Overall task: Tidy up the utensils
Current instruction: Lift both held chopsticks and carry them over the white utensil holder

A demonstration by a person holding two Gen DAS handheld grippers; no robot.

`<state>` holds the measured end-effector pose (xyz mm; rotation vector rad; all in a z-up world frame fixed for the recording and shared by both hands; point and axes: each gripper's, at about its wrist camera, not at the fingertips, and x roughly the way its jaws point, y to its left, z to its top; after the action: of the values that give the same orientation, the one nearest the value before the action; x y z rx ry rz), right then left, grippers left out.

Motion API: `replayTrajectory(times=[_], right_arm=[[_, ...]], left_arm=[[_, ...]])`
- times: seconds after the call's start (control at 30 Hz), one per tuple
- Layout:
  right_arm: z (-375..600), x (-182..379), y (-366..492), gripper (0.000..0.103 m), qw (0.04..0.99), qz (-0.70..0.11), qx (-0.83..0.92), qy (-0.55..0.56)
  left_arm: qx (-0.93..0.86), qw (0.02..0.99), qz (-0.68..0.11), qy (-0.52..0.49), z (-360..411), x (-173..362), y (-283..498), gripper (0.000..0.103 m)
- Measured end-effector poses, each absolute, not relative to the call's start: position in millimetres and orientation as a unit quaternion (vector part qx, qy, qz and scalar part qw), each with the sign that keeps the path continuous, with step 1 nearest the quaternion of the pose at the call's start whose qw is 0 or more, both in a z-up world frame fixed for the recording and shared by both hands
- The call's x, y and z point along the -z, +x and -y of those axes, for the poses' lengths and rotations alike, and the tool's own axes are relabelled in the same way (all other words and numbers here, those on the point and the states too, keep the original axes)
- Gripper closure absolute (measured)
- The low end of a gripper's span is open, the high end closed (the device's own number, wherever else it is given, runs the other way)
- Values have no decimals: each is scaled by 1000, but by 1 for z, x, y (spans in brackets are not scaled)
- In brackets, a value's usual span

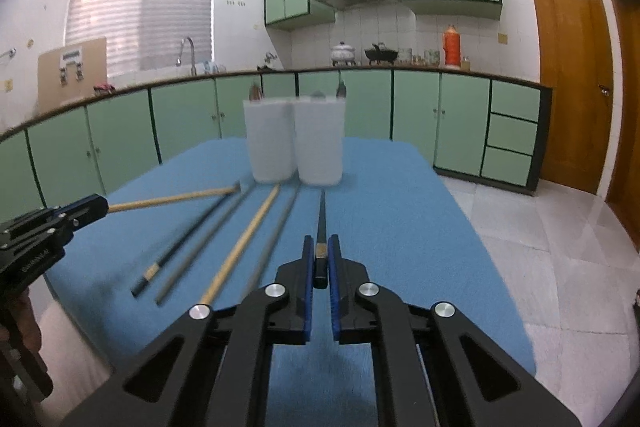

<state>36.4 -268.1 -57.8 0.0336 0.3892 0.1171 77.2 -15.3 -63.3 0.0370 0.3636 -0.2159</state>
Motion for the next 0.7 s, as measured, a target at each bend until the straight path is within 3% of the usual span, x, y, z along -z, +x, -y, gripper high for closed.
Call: replayTrajectory(times=[0.4,0.7], right_arm=[[290,-12,60,96,983,-150,-94,50],[292,-47,90,96,981,-156,-107,44]], left_arm=[[129,985,-115,19,10,-5,92,96],[150,982,-112,21,15,-31,123,96]])
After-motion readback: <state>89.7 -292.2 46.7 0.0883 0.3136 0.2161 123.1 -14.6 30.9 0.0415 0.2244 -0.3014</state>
